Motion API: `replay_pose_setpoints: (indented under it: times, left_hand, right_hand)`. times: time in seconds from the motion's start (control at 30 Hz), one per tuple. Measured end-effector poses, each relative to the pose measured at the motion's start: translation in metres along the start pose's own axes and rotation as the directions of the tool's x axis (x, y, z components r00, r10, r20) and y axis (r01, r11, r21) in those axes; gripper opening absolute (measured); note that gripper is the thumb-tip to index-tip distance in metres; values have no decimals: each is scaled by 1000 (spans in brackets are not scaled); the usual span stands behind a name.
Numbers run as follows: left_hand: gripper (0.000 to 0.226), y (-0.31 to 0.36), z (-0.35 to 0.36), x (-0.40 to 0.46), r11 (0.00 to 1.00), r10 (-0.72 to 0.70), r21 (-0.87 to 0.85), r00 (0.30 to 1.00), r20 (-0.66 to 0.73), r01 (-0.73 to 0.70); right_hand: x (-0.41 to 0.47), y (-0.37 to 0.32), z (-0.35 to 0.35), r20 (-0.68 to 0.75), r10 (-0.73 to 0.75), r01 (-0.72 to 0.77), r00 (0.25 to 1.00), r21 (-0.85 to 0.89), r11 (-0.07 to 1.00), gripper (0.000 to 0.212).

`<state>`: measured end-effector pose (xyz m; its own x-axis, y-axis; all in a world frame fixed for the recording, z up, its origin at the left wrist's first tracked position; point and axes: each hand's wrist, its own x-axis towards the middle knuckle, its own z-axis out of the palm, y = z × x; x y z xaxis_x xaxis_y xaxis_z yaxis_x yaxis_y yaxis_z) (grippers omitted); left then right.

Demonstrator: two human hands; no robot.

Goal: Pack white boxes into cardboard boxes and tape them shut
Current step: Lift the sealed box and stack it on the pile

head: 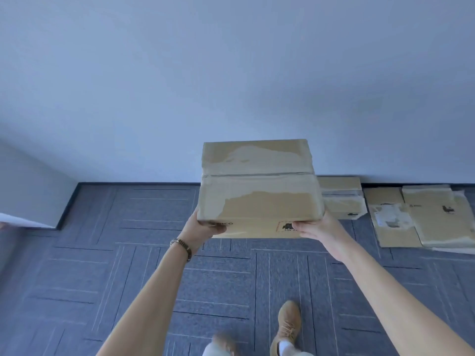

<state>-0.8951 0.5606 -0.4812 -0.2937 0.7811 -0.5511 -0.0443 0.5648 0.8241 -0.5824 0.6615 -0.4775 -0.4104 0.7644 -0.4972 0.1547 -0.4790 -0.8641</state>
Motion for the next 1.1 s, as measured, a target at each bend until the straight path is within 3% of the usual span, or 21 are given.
replay_pose_setpoints:
  times: [0.27, 0.5, 0.77, 1.1]
  left_hand:
    - [57, 28, -72, 121, 999, 33, 29, 996, 86, -35]
    - [67, 6, -126, 234, 999, 36, 8, 990, 136, -37]
    - [65, -46, -158, 335, 998, -1, 63, 996, 87, -4]
    - [61, -154, -149, 435, 997, 16, 80, 1000, 24, -18]
  right_hand:
    - [109, -29, 55, -72, -3, 2, 997, -12, 1000, 66]
    - [204, -11, 101, -151, -25, 18, 988, -43, 999, 71]
    - [309, 50, 128, -123, -32, 27, 992, -42, 999, 68]
    - [416, 162, 125, -112, -41, 37, 993, -43, 998, 66]
